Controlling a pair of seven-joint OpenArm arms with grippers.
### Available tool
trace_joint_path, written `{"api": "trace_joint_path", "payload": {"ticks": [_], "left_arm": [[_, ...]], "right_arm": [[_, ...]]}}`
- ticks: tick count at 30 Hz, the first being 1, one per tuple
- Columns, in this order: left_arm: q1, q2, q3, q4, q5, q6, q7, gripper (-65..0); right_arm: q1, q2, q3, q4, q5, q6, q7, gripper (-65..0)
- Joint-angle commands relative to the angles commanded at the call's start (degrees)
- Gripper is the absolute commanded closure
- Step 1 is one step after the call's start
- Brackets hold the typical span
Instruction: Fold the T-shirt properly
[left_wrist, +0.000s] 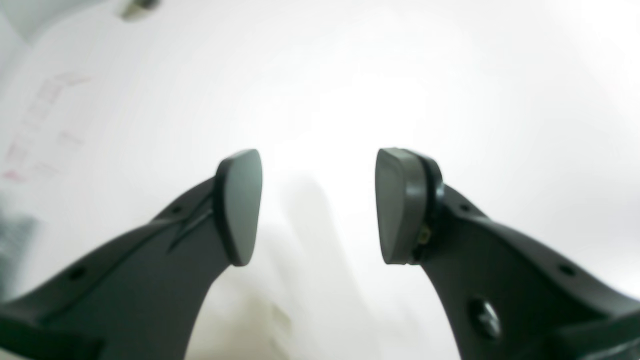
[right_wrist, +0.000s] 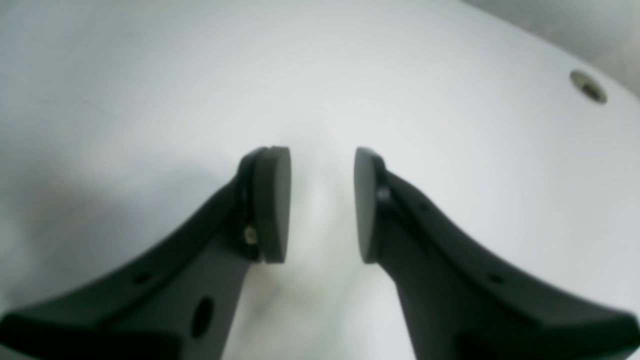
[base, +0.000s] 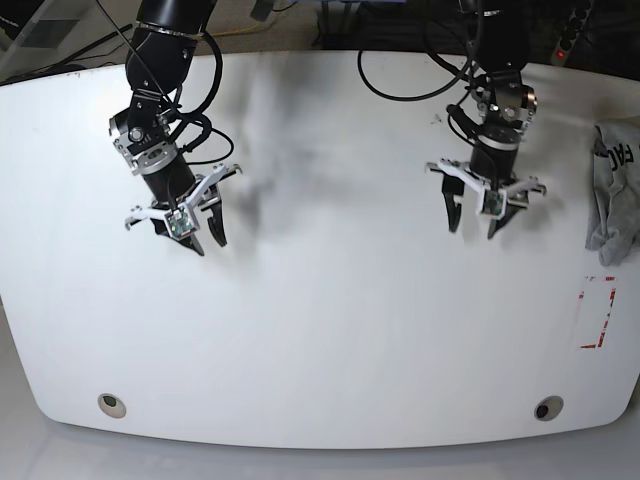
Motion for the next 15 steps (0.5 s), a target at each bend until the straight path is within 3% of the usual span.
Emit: {"api": "trace_joint_path", "payload": {"ticks": [6, 11, 15], "left_arm": [[12.48, 0.62, 0.0, 4.75, -0.09, 0.0, -0.53, -32.5], [21.01, 0.7, 0.09, 7.56, -0.18, 0.0, -0.44, -32.5], [30.33, 2.99, 0.97, 12.84, -0.26, 0.0, 0.26, -32.4]], "right_arm": [[-10.29, 4.4, 0.53, 0.0, 11.34, 0.0, -0.44, -19.5], [-17.76, 4.84, 0.88, 0.35, 15.91, 0.0, -0.26, -19.5], [-24.7, 5.19, 2.81, 1.67, 19.96, 0.0, -0.18, -19.5]]}}
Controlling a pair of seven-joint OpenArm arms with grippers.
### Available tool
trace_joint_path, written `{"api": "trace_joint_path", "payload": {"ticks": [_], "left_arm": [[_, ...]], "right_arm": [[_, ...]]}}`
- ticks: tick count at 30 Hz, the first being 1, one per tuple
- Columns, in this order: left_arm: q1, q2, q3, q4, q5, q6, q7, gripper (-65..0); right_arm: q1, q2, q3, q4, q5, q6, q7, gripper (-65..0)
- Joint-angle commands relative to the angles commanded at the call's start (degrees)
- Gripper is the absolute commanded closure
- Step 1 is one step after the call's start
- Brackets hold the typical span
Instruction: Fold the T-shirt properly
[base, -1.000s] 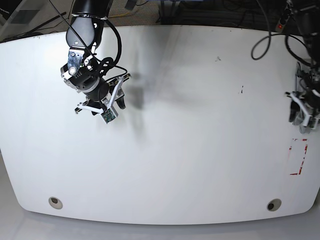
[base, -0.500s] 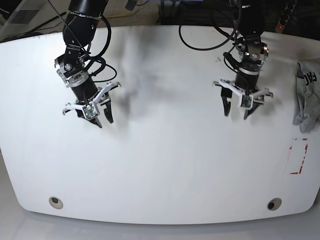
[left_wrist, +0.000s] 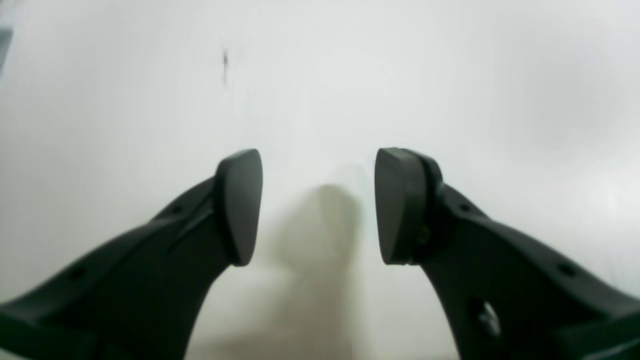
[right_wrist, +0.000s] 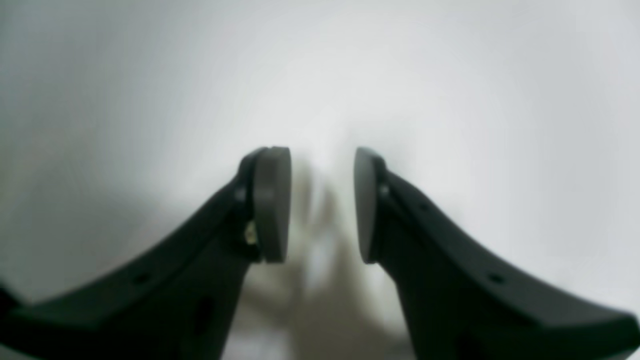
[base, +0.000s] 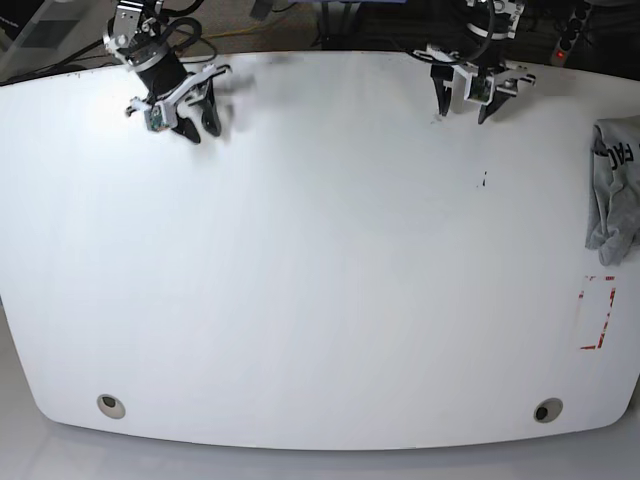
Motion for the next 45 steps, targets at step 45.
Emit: {"api": "trace_joint_path", "payload": {"ticks": [45], "left_arm": [[-33.05, -12.92, -1.85, -91.69, -7.74, 4.4, -1.14, -20.3]], "right_arm": [[17.41, 0.35, -5.8, -78.86, -22.33, -13.58, 14.59, -19.5]]}}
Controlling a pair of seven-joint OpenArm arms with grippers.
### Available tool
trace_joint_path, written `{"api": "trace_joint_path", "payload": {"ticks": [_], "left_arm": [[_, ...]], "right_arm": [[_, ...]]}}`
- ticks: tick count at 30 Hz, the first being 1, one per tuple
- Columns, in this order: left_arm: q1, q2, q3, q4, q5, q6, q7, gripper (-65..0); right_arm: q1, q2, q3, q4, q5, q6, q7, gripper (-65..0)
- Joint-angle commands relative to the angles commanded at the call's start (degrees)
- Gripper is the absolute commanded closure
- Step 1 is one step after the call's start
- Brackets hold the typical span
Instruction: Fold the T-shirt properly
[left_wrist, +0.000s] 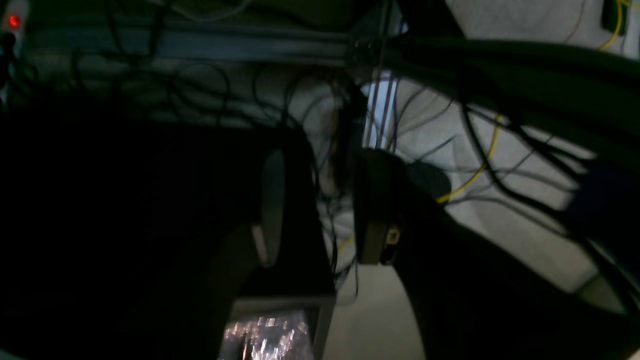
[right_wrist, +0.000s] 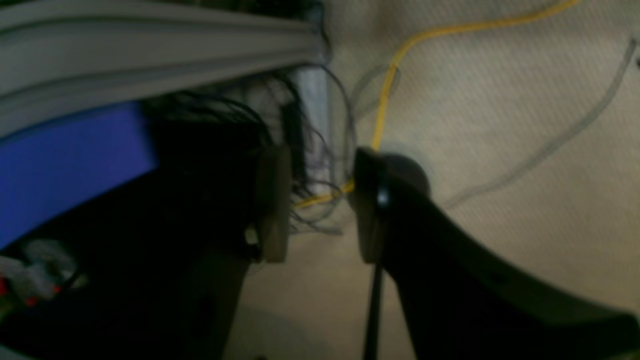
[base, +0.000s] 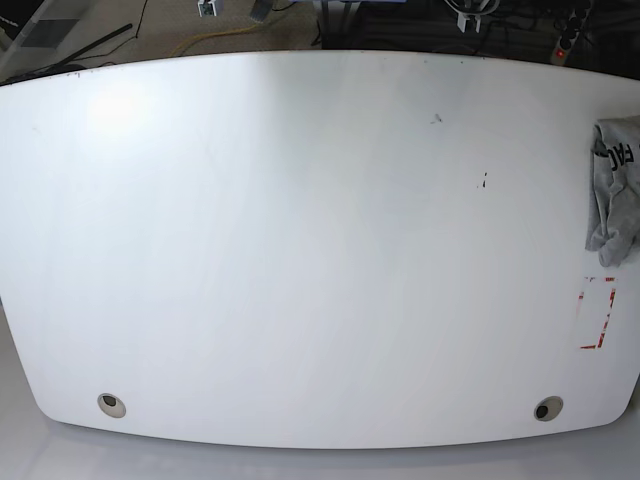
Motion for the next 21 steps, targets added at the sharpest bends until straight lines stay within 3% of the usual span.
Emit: {"api": "trace_joint_path", "payload": {"ticks": [2, 6, 9, 21], "left_arm": [[-2.37, 0.0, 0.0, -3.52, 0.0, 2.73, -0.09, -20.3], [-4.75, 0.0, 0.0, -4.48, 0.0, 3.08, 0.0, -20.3], [-5.63, 0.26, 0.0, -4.48, 0.0, 2.99, 0.0, -20.3], [-5.98, 0.44, 0.0, -4.66, 0.0, 3.08, 0.26, -20.3]], "right_arm": [[1.67, 0.0, 0.0, -1.23, -1.67, -0.18, -0.35, -19.7], [3.08, 0.0, 0.09, -1.14, -3.52, -3.78, -1.76, -19.8], [3.6, 0.0, 0.09, -1.23, -3.52, -5.1, -1.76, -20.0], [3.78, 0.0, 0.09, -1.23, -3.52, -5.27, -1.76, -20.1]]}}
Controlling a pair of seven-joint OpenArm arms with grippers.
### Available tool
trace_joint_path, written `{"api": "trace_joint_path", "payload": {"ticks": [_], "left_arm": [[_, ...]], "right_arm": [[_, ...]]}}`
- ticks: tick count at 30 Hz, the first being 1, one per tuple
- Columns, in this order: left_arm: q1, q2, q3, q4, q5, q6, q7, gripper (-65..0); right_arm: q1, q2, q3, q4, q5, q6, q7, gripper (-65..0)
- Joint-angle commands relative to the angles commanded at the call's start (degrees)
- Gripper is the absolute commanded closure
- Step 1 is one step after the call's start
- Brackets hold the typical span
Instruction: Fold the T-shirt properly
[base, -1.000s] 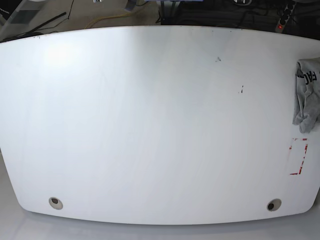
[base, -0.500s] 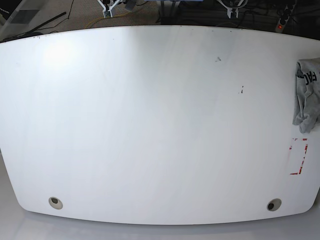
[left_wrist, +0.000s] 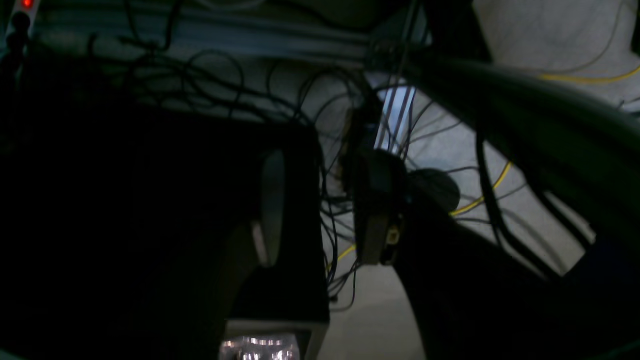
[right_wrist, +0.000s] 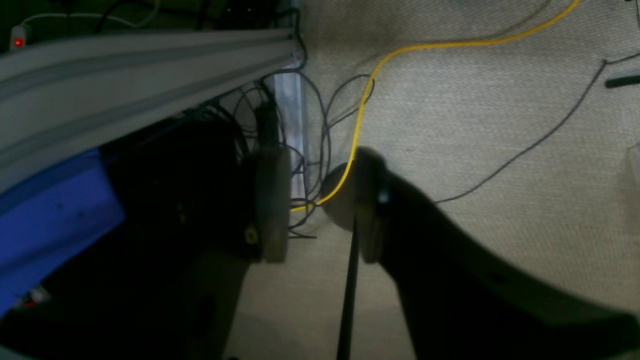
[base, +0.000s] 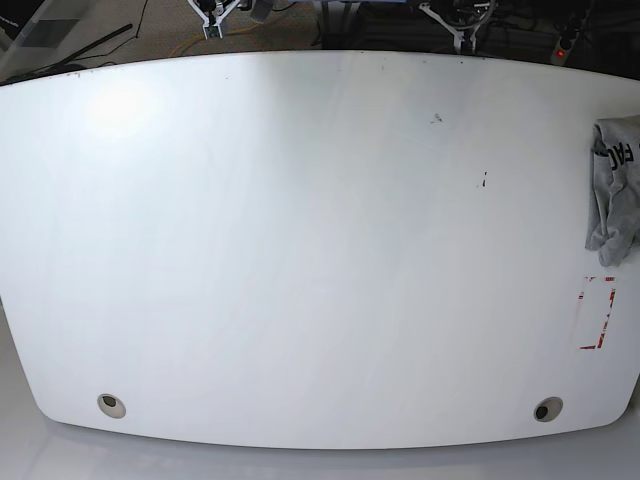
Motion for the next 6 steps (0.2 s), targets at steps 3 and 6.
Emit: {"api": "trace_joint_path", "payload": {"ticks": [3, 6], "left_arm": [[0.0, -0.09, -0.26, 0.0, 0.0, 0.0, 0.0, -20.3], [0.0, 0.0, -0.26, 0.0, 0.0, 0.0, -0.09, -20.3]], "right_arm": [[-0.18, 0.0, -0.09, 0.0, -0.09, 0.44, 0.09, -20.0], [-0.18, 0.0, -0.09, 0.0, -0.09, 0.44, 0.09, -20.0]]}}
